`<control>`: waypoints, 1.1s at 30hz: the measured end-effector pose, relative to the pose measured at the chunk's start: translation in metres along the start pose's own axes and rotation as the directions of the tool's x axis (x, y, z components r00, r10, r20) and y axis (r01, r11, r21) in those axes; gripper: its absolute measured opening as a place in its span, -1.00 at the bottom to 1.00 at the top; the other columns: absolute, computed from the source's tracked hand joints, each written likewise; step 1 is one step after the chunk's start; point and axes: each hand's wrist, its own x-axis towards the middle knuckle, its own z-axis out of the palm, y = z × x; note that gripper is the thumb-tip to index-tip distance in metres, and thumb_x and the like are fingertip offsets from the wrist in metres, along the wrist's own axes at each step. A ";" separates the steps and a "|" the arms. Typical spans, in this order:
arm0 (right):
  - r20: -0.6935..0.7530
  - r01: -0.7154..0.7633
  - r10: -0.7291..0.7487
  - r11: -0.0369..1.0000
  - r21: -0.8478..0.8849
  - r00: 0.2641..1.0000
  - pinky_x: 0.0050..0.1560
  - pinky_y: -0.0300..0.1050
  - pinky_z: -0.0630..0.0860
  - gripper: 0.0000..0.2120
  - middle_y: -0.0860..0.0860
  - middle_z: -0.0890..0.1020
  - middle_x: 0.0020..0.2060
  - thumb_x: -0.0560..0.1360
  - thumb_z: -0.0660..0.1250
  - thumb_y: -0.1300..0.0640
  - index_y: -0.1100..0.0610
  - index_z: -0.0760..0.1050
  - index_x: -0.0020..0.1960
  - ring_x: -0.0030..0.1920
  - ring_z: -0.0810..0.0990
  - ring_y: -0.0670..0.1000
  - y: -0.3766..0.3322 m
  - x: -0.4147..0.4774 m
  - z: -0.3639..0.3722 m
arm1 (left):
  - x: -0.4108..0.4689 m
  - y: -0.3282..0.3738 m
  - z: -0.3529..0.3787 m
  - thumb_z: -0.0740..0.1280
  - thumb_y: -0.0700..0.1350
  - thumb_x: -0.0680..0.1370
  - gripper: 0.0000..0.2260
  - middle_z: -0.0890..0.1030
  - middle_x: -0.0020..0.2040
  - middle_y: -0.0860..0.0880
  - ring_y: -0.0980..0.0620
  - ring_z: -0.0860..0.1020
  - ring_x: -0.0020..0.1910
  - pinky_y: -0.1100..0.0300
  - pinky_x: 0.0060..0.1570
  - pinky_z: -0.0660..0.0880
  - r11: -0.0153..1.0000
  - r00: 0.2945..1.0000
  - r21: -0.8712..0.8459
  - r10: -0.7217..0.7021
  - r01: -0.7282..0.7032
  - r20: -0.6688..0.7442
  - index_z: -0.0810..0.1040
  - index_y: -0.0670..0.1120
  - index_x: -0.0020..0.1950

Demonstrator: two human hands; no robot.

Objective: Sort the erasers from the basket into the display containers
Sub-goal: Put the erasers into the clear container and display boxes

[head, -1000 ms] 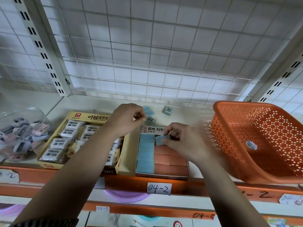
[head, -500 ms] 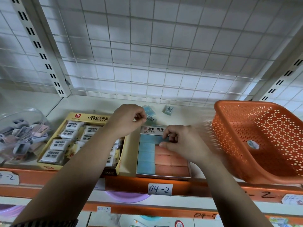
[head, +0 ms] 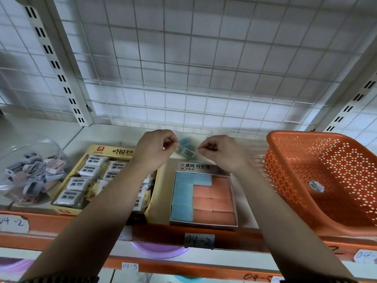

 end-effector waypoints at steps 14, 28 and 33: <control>0.147 -0.148 0.141 0.988 0.042 0.979 -0.32 -0.31 0.37 -0.84 -0.11 0.56 -0.28 0.42 0.47 0.15 0.04 0.60 -0.01 -0.22 0.52 -0.09 0.003 0.033 0.027 | 0.012 0.016 -0.022 0.36 -0.15 0.55 -0.93 0.63 -0.16 0.13 0.13 0.60 -0.15 0.27 -0.12 0.50 0.999 1.000 -0.038 0.005 -0.006 -0.029 0.64 -0.04 -0.08; -0.107 -0.123 0.200 0.861 0.494 0.974 -0.22 -0.07 0.42 -0.84 0.02 0.59 -0.33 0.42 0.48 0.26 0.09 0.52 -0.21 -0.31 0.50 -0.04 0.036 -0.016 -0.007 | 0.076 -0.002 0.018 0.38 -0.04 0.53 -0.84 0.59 0.09 0.00 -0.03 0.52 0.13 0.10 0.11 0.47 0.932 0.907 0.361 -0.176 0.029 0.382 0.60 -0.03 0.08; -0.109 -0.087 0.191 0.790 0.607 0.975 -0.44 -0.20 0.42 -0.77 0.27 0.57 -0.32 0.44 0.41 0.42 0.19 0.39 -0.19 -0.40 0.54 0.07 0.035 -0.034 -0.013 | 0.086 -0.008 0.031 0.47 -0.01 0.48 -0.68 0.56 0.14 -0.03 -0.06 0.51 0.15 0.10 0.11 0.45 0.917 0.872 0.395 -0.230 0.047 0.431 0.54 -0.05 0.19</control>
